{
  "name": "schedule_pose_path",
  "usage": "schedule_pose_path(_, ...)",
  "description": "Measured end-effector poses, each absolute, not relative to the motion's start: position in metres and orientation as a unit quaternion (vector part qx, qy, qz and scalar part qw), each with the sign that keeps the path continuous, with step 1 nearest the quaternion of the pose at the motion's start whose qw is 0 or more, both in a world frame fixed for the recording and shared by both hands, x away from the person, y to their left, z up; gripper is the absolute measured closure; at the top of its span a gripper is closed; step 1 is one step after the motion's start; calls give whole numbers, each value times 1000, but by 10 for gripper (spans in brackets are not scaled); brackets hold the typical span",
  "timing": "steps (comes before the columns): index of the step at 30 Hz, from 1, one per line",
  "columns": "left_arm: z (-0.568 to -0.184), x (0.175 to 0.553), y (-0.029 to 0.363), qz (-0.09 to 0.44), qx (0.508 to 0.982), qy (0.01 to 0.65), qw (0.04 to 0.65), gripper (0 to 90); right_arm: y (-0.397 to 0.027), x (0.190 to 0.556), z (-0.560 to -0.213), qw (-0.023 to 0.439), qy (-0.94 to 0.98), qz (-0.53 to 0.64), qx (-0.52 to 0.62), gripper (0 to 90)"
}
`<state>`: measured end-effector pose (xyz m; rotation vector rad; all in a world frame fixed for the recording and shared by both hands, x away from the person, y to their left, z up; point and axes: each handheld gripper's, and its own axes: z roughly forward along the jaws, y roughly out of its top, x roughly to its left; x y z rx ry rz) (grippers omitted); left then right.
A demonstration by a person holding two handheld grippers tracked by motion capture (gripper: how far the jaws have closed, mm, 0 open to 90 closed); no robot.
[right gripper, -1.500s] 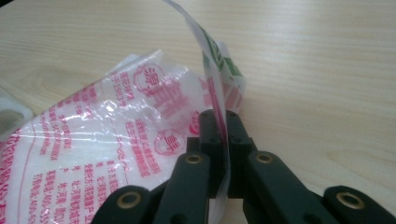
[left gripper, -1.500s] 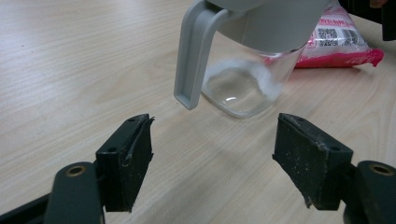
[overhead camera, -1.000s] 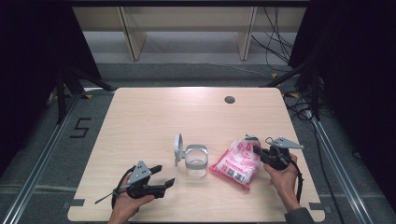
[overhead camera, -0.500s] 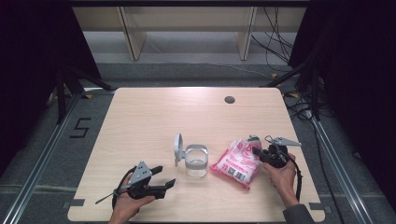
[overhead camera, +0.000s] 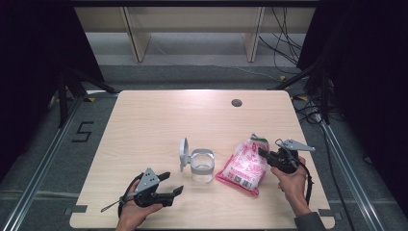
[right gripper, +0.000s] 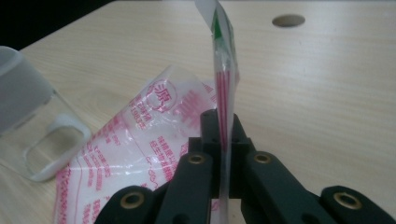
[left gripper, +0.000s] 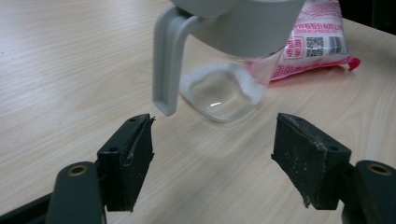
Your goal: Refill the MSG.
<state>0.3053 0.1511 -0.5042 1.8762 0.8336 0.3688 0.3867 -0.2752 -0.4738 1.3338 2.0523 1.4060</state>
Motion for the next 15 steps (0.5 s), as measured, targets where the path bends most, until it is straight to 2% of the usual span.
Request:
schedule_pose_path(11, -501, 286, 110, 128, 786, 303, 524, 284, -260, 364, -440, 182, 719, 533, 408, 900)
schedule_pose_path(15, -505, 287, 99, 135, 798, 296, 507, 287, -252, 359, -428, 185, 727, 543, 377, 900)
